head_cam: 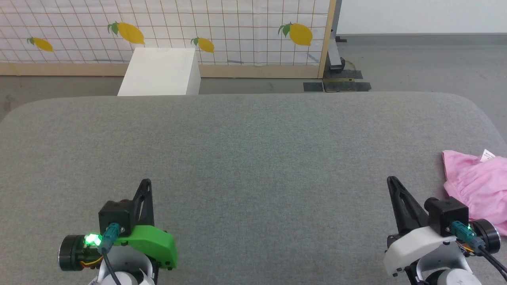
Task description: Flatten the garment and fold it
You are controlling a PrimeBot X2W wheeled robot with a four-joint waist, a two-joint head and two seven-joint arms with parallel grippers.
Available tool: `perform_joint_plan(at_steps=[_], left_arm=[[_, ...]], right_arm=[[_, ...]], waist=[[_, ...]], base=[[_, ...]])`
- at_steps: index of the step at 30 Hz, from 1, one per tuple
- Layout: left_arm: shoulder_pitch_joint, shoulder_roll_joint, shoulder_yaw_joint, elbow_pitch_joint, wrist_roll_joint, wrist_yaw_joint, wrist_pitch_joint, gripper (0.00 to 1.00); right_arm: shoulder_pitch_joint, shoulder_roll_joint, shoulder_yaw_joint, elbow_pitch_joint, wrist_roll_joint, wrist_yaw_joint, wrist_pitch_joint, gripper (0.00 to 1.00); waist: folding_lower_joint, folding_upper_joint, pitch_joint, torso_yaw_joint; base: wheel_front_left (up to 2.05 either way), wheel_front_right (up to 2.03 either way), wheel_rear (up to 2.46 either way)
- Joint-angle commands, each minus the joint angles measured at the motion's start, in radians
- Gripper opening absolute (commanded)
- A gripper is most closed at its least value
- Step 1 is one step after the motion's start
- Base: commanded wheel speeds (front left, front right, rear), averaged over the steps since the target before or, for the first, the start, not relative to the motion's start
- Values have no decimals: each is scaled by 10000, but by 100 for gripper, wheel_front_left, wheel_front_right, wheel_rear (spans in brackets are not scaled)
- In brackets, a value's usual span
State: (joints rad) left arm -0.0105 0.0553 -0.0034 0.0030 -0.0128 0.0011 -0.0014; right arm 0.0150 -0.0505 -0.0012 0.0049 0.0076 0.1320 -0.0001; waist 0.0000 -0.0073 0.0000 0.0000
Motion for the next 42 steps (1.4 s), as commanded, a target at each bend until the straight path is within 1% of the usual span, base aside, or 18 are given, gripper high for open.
perform_joint_plan(at_steps=[1,42], left_arm=[[105,-51,34,-30,128,-11,14,0],[105,-51,34,-30,128,-11,14,0]], right_arm=[[-150,3,12,-49,-76,-13,1,0],[-150,3,12,-49,-76,-13,1,0]], waist=[[0,73,0,0],[0,73,0,0]], base=[[0,0,0],[0,0,0]])
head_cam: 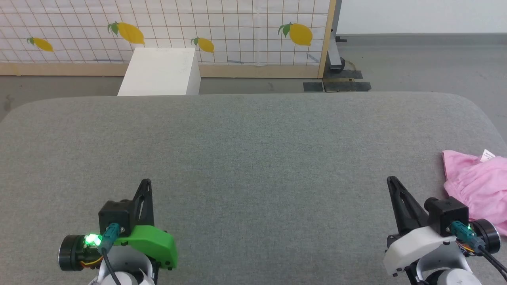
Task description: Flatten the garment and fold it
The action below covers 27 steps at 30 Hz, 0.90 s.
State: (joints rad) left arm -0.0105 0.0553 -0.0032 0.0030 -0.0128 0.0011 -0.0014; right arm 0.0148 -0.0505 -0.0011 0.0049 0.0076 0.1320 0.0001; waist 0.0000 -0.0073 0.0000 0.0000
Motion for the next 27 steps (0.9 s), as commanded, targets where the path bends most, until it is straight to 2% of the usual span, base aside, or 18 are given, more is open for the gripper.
perform_joint_plan(at_steps=[1,27], left_arm=[[105,-51,32,-30,128,-11,14,0],[105,-51,32,-30,128,-11,14,0]], right_arm=[[-148,3,11,-49,-76,-13,-1,0],[-148,3,11,-49,-76,-13,-1,0]], waist=[[0,73,0,0],[0,73,0,0]], base=[[0,0,0],[0,0,0]])
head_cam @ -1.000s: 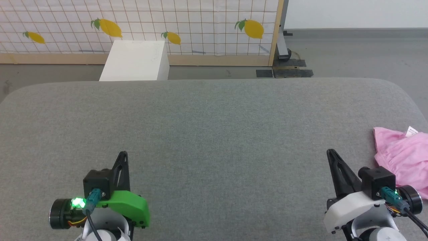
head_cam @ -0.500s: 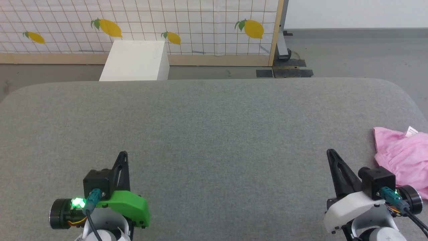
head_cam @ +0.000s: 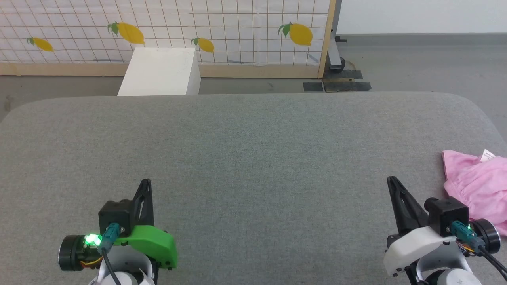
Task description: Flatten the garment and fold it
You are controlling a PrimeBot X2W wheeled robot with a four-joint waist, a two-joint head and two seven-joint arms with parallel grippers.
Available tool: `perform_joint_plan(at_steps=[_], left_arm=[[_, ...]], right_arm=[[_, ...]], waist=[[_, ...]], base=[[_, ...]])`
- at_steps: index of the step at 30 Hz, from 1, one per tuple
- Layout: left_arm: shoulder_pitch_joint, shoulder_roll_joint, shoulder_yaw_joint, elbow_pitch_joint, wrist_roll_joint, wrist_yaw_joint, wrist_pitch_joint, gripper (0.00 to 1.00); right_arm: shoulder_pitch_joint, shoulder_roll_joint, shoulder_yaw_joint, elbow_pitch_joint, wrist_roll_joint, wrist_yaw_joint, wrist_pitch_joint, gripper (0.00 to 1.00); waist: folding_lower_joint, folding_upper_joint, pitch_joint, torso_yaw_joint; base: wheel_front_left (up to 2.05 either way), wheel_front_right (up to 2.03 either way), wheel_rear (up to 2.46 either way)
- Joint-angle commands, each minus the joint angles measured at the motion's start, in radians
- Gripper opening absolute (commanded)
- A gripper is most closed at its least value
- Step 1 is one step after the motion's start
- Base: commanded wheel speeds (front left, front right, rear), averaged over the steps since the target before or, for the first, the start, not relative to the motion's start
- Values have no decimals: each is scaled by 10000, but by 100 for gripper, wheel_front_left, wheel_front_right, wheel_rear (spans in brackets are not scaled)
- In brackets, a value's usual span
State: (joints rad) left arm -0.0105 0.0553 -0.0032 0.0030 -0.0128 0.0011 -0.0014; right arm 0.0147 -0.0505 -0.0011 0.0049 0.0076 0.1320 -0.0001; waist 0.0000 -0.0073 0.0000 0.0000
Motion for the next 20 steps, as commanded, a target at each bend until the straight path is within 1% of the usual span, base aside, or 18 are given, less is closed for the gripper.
perform_joint_plan(at_steps=[1,20], left_arm=[[105,-51,32,-30,128,-11,14,0],[105,-51,32,-30,128,-11,14,0]], right_arm=[[-147,3,11,-49,-76,-13,1,0],[-147,3,11,-49,-76,-13,1,0]], waist=[[0,73,0,0],[0,73,0,0]], base=[[0,0,0],[0,0,0]])
